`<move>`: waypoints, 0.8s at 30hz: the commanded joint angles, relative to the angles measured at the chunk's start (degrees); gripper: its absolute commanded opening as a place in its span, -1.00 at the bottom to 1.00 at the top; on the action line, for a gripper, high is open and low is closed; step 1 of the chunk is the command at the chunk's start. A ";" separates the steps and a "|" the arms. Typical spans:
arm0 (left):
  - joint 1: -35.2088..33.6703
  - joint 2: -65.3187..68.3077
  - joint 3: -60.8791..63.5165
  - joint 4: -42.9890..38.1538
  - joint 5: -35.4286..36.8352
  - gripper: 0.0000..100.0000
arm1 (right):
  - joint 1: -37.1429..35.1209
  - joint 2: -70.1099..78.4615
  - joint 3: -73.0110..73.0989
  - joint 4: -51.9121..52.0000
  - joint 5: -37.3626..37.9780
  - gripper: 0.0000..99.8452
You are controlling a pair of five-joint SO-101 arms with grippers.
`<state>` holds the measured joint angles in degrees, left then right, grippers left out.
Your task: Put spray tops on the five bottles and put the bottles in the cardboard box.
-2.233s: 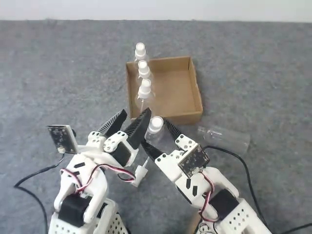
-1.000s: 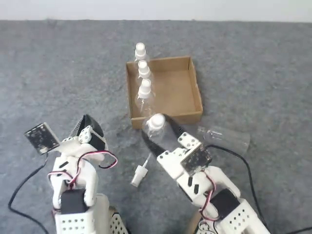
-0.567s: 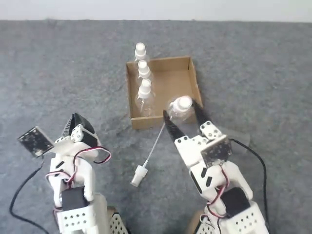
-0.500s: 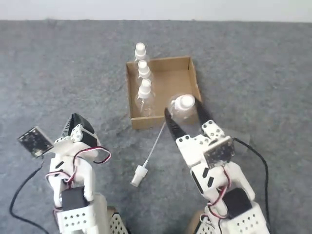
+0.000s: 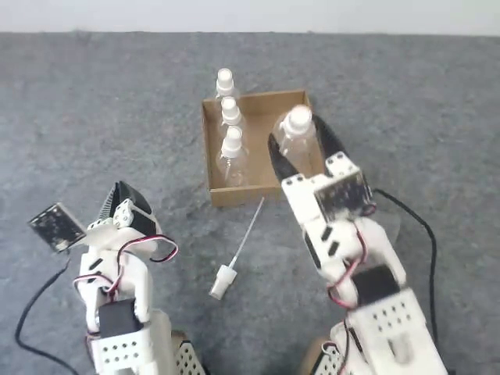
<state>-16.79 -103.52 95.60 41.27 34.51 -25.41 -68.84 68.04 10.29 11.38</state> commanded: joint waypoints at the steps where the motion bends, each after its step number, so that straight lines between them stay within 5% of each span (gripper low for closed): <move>1: -0.26 -0.97 -0.66 -1.93 -0.26 -0.98 | 1.80 12.88 -5.71 -10.51 0.79 -0.99; 24: -0.26 -0.97 -0.66 -1.93 -0.35 -0.98 | 6.11 66.59 -36.66 -22.64 0.70 -0.99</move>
<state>-16.79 -103.52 95.60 41.27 34.51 -21.19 -5.01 38.86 -10.73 11.38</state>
